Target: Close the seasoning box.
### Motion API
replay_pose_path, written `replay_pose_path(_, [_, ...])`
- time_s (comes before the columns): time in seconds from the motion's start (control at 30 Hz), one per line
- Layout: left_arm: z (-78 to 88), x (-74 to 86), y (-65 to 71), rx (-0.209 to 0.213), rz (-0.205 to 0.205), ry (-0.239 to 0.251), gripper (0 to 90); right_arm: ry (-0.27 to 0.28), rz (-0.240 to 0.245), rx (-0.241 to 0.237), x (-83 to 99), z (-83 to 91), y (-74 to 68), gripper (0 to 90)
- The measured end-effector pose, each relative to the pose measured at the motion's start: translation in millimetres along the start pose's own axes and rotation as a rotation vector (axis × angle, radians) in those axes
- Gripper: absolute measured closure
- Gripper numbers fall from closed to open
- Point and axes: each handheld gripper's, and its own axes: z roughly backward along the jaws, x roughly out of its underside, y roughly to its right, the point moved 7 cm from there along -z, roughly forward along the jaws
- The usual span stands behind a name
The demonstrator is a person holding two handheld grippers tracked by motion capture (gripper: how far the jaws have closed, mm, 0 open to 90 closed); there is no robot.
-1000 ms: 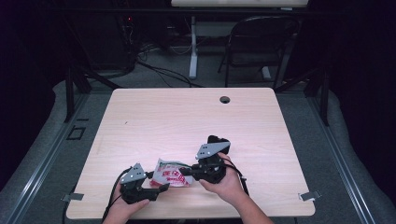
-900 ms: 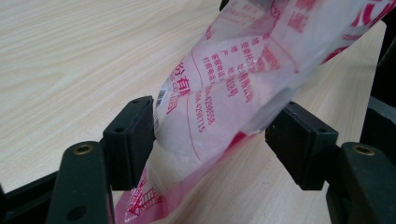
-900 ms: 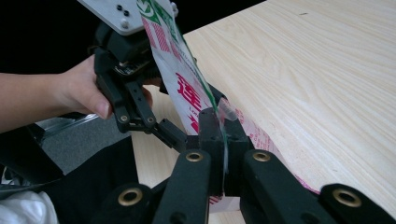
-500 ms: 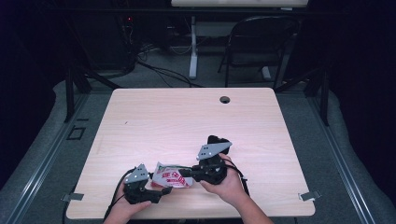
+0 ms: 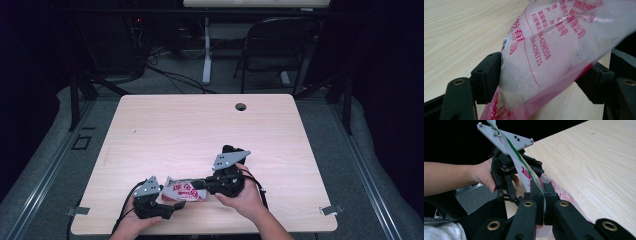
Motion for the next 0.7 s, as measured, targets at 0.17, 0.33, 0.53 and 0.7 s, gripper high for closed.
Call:
replay_pose_path(0.17, [-0.4,1.0,-2.4,0.016,0.005,-0.013,25.6,0.002,-0.006,-0.004,-2.4,-0.6,-0.5,90.0])
replay_pose_path(0.33, [-1.7,4.2,-4.5,0.001,0.000,-0.037,27.9,0.009,-0.018,-0.019,-4.1,1.9,0.4,90.0])
replay_pose_path(0.53, [-5.9,4.4,-5.4,0.005,0.024,-0.037,28.8,0.011,-0.020,-0.031,-4.4,0.8,-0.3,90.0])
replay_pose_path(0.7, [-6.5,4.6,-5.6,0.019,0.025,-0.032,29.2,0.011,-0.020,-0.034,-4.3,0.7,-0.7,90.0])
